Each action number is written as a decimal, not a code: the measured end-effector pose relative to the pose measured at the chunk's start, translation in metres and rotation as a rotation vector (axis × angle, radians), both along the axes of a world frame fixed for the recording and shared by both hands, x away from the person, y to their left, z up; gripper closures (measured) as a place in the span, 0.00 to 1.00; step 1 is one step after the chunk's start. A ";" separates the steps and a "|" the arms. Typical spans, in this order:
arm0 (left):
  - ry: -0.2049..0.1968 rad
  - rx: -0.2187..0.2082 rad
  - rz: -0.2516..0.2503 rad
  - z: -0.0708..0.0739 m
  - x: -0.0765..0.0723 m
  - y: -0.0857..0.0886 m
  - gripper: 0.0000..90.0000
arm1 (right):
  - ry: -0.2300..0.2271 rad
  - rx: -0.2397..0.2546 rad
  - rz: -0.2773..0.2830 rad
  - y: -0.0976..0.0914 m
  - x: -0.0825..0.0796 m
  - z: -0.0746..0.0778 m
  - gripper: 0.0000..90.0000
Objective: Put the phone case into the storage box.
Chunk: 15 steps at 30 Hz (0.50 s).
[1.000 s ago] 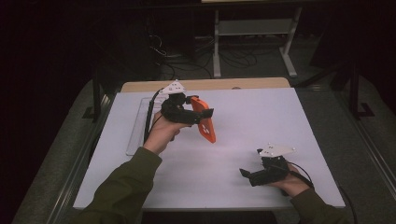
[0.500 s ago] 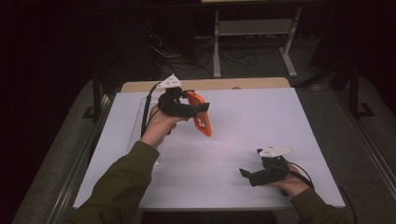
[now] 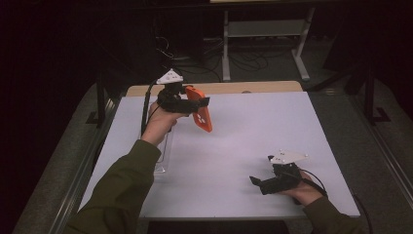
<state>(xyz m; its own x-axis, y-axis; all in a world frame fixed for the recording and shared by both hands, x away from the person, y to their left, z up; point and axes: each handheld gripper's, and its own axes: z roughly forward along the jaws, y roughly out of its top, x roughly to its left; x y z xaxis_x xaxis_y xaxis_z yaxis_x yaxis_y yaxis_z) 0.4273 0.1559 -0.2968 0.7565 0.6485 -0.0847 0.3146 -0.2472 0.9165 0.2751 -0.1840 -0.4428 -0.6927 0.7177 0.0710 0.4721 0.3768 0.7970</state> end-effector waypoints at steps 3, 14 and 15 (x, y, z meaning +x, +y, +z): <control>-0.009 0.012 0.020 0.002 0.004 0.004 0.17 | 0.003 0.001 -0.003 0.000 0.000 0.000 0.00; -0.021 0.035 0.082 0.009 0.015 0.017 0.17 | 0.003 0.001 -0.006 0.000 0.000 0.000 0.00; -0.019 0.037 0.088 0.009 0.016 0.018 0.17 | 0.003 0.001 -0.006 0.000 0.000 0.000 0.00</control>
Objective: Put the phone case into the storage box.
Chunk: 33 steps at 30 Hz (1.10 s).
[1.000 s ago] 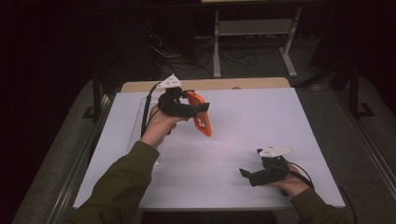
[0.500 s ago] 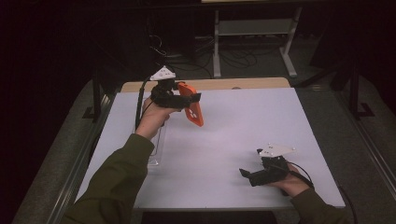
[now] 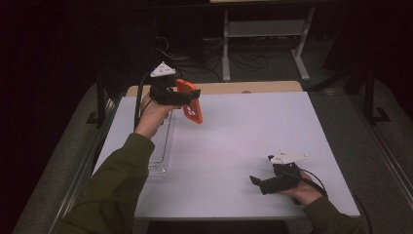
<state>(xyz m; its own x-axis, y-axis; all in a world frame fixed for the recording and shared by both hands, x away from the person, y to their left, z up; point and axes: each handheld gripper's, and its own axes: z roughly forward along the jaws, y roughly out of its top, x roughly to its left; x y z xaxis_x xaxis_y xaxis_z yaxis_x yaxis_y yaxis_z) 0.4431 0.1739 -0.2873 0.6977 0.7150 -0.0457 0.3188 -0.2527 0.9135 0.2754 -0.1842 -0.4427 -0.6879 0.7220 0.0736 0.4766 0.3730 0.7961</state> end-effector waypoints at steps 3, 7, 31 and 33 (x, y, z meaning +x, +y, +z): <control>-0.004 0.005 0.018 0.001 0.003 0.004 0.17 | -0.002 0.001 0.000 0.000 0.000 0.000 0.00; -0.003 0.010 0.041 0.001 0.008 0.010 0.17 | -0.002 0.000 0.001 0.000 0.000 0.000 0.00; -0.030 0.060 0.272 0.005 0.033 0.050 0.17 | -0.003 -0.003 0.000 -0.001 0.000 0.000 0.00; -0.030 0.075 0.300 0.003 0.035 0.053 0.17 | -0.003 -0.006 0.002 -0.001 -0.001 -0.001 0.00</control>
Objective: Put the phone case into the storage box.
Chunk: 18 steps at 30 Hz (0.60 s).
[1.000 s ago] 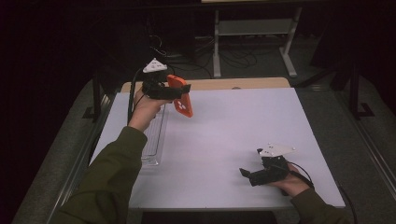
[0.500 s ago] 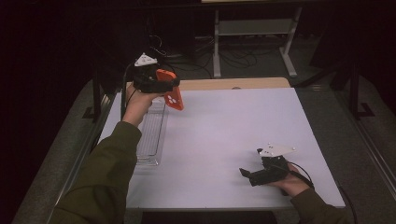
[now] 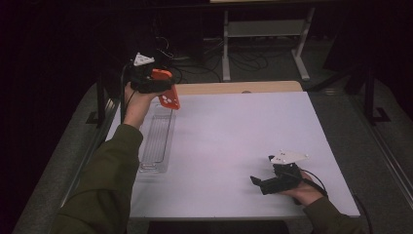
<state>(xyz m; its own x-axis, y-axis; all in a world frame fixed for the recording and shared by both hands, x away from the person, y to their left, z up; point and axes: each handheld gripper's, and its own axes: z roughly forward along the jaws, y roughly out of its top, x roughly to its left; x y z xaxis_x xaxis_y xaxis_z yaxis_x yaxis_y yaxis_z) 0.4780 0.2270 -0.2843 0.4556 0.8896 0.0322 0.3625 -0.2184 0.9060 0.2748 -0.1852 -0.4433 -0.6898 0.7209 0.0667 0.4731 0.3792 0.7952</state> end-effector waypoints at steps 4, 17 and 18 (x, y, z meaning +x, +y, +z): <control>0.005 0.005 0.049 -0.005 0.003 0.006 0.17 | 0.005 0.003 -0.003 0.000 0.000 0.000 0.00; 0.062 0.028 0.205 -0.026 0.015 0.020 0.17 | -0.003 0.003 -0.002 0.000 0.000 0.000 0.00; 0.065 0.032 0.210 -0.028 0.015 0.020 0.17 | 0.004 0.004 -0.002 0.000 0.000 0.000 0.00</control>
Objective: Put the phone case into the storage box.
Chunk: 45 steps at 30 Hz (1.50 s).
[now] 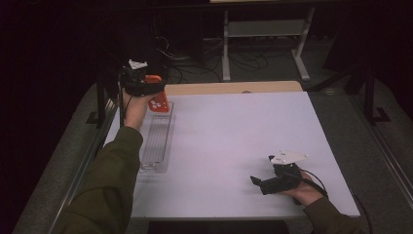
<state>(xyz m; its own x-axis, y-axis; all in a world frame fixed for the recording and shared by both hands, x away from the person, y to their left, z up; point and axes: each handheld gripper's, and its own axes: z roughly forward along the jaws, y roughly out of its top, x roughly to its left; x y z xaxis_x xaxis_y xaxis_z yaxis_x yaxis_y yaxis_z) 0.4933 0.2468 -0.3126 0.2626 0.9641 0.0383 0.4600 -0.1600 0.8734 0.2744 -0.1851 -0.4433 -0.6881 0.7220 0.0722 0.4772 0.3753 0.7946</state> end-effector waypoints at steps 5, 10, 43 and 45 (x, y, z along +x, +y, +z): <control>0.024 0.002 0.003 -0.011 0.004 0.000 0.17 | -0.003 -0.003 -0.001 -0.001 0.000 0.000 0.00; 0.056 0.023 0.008 -0.020 0.007 -0.003 0.17 | -0.009 -0.001 -0.002 -0.002 0.000 0.000 0.00; 0.065 0.083 0.075 -0.051 0.024 -0.013 0.16 | -0.010 0.004 0.000 -0.003 0.000 0.000 0.00; 0.067 0.079 0.079 -0.051 0.026 -0.013 0.16 | -0.011 0.004 0.001 -0.003 0.000 0.001 0.00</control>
<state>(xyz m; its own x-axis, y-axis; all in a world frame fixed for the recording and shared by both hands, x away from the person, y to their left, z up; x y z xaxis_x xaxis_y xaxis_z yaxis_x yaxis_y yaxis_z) 0.5194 0.2342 -0.3638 0.1908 0.9765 0.1000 0.5308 -0.1883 0.8263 0.2740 -0.1884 -0.4427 -0.6898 0.7209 0.0674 0.4680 0.3730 0.8011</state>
